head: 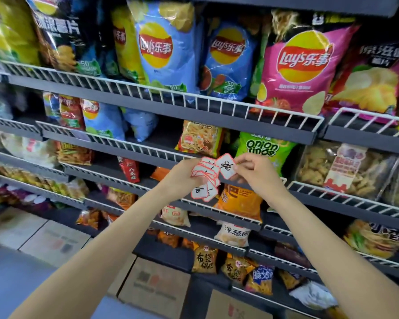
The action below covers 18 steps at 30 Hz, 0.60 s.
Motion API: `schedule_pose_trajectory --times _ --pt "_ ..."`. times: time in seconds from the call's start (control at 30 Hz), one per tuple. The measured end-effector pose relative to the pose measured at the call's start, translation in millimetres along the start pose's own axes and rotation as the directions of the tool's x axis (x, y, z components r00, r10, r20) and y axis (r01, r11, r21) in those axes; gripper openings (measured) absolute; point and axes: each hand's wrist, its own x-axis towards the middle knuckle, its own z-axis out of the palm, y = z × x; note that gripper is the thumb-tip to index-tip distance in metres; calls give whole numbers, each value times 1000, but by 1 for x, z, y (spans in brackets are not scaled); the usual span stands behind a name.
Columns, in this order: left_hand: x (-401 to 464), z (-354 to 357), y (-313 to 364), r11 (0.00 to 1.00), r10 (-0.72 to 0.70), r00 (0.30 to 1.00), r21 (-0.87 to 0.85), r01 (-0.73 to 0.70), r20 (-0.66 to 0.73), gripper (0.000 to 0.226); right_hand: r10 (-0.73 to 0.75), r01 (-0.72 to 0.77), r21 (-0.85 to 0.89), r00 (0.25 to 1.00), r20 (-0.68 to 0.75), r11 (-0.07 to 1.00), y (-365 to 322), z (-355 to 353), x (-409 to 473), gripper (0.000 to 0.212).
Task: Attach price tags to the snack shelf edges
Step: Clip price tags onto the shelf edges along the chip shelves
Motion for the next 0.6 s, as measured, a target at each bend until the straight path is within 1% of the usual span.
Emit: schedule_pose_trajectory --times 0.07,0.2,0.27,0.37,0.47,0.53,0.6 --pt "9 3 0 999 8 999 31 -9 31 8 27 -27 -29 1000 3 999 7 3 5 12" --pt "31 8 -7 993 -1 997 121 -8 74 4 59 -61 -68 998 -21 996 17 6 18 14" --pt "43 8 -12 990 -13 997 141 3 70 6 67 -73 -91 995 -71 993 22 8 24 18" --pt "55 6 -22 985 -49 997 166 39 57 2 90 -116 -161 983 -158 980 32 11 29 17" --pt "63 4 -36 984 -83 994 166 71 68 7 77 -140 -259 968 -239 956 42 14 34 15" --pt "67 5 -41 983 -59 993 177 41 98 13 58 -145 -315 961 -270 938 46 15 38 15" --pt "68 8 -40 982 -9 987 190 -22 159 18 34 -135 -350 959 -281 927 49 18 41 17"
